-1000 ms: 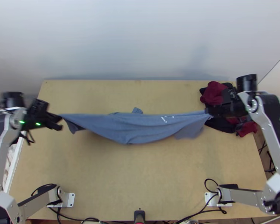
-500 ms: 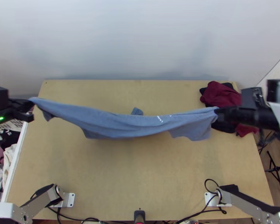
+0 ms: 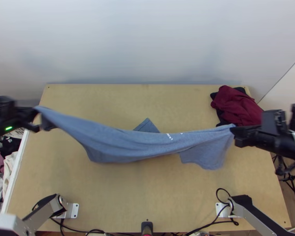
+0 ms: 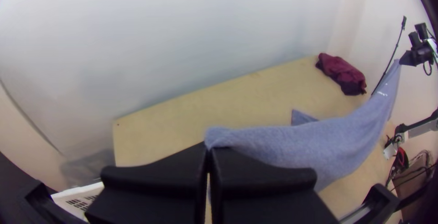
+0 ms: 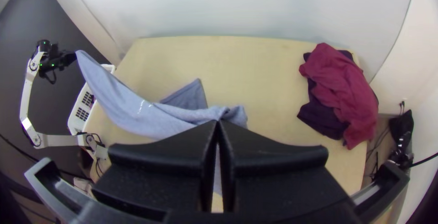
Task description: Fold the t-shirt
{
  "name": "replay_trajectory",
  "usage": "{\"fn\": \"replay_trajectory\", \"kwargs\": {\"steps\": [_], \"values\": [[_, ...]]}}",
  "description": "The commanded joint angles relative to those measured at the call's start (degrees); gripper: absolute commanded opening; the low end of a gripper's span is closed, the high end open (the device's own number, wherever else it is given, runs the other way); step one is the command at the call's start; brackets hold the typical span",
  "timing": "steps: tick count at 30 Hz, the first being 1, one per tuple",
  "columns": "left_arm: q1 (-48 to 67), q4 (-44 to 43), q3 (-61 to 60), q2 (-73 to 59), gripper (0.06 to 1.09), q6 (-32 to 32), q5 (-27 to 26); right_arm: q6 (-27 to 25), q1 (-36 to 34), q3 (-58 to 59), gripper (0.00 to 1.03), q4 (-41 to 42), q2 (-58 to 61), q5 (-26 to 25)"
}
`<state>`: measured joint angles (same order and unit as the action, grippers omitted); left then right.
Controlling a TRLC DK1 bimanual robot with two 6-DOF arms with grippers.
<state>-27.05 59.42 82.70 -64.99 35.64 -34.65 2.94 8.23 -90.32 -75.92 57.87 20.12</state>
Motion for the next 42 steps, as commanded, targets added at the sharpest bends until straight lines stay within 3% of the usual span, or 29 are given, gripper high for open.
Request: {"fn": "replay_trajectory", "kwargs": {"steps": [1, 9, 11, 13, 16, 20, 26, 32, 35, 42], "values": [[12.5, -17.3, -13.5, -11.5, 0.10, 1.5, 11.2, -1.5, -0.3, 12.5, 0.03, 8.1, 1.3, -4.5], [21.5, -32.6, -15.7, -26.5, 0.10, -1.6, 24.2, -4.3, -6.9, 23.4, 0.03, 22.1, 7.9, -7.1], [22.8, -34.3, -15.7, -29.7, 0.14, -1.8, 26.5, -4.8, -8.3, 26.3, 0.03, 24.8, 9.3, -7.2], [24.7, -35.5, -16.3, -31.2, 0.46, -2.2, 29.5, -4.9, -8.5, 28.8, 0.03, 26.3, 10.2, -7.2], [27.0, -38.4, -17.7, -30.6, 1.04, -4.7, 32.4, -5.0, -7.9, 31.0, 0.03, 26.6, 10.5, -7.1], [27.6, -38.1, -17.3, -26.3, 1.05, -9.2, 32.4, -5.3, -6.9, 32.1, 0.03, 26.6, 10.3, -7.1], [28.5, -35.1, -22.0, -14.3, 1.05, -6.3, 34.0, -5.3, -6.9, 31.9, 0.03, 26.6, 10.2, -7.2], [45.0, -20.2, -30.2, 1.8, 1.03, -6.1, 34.8, -5.0, -6.8, 32.7, 0.03, 26.6, 10.2, -7.2], [52.4, -14.0, -33.6, 2.2, 1.03, -6.3, 36.3, -4.8, -6.2, 33.1, 0.03, 26.6, 10.7, -7.2], [59.7, -14.4, -38.6, -0.8, 1.03, -6.3, 38.9, -4.3, -5.5, 32.9, 0.03, 26.6, 11.1, -7.3]]}}
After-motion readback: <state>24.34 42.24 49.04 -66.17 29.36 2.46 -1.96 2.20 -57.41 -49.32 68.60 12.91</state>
